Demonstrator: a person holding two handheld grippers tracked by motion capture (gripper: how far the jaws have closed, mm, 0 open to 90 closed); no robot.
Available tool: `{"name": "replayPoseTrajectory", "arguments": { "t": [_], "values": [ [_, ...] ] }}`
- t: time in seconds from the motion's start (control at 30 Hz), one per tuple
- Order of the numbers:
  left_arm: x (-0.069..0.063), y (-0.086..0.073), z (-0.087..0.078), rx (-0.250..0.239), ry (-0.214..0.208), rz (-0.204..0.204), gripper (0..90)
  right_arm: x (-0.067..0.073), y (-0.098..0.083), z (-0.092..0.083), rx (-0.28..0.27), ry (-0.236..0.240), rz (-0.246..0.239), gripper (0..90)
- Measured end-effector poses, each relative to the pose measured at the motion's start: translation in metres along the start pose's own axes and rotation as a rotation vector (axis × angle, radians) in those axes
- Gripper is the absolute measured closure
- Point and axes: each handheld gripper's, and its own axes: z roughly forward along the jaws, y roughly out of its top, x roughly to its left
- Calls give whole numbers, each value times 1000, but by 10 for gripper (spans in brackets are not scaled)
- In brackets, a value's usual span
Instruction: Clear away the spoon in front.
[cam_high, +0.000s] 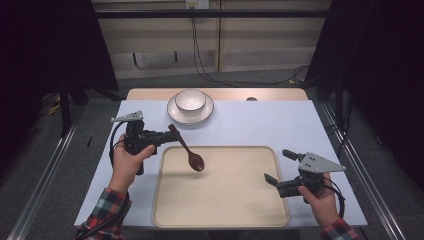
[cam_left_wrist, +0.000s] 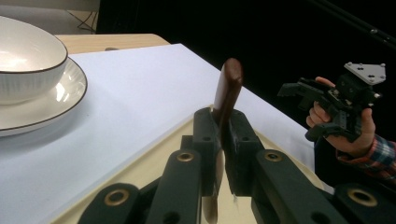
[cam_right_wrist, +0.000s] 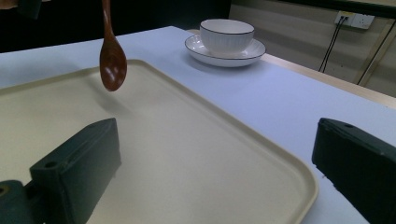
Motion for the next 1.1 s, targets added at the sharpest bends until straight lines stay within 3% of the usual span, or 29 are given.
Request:
{"name": "replayPoseTrajectory", "arguments": {
  "t": [0.3, 0.53, 0.73, 1.1],
  "values": [
    [-3, -4, -2, 25, -17, -7, 841, -1, 0, 2, -5, -15, -1, 8],
    [-6, -7, -1, 57, -44, -18, 841, -2, 1, 6, -10, 2, -1, 10],
    [-6, -12, 1, 103, -49, -25, 841, -3, 3, 7, -15, -2, 3, 10],
    [-5, -18, 6, 133, -50, -37, 841, -3, 4, 10, -14, 14, -5, 10]
  ]
}}
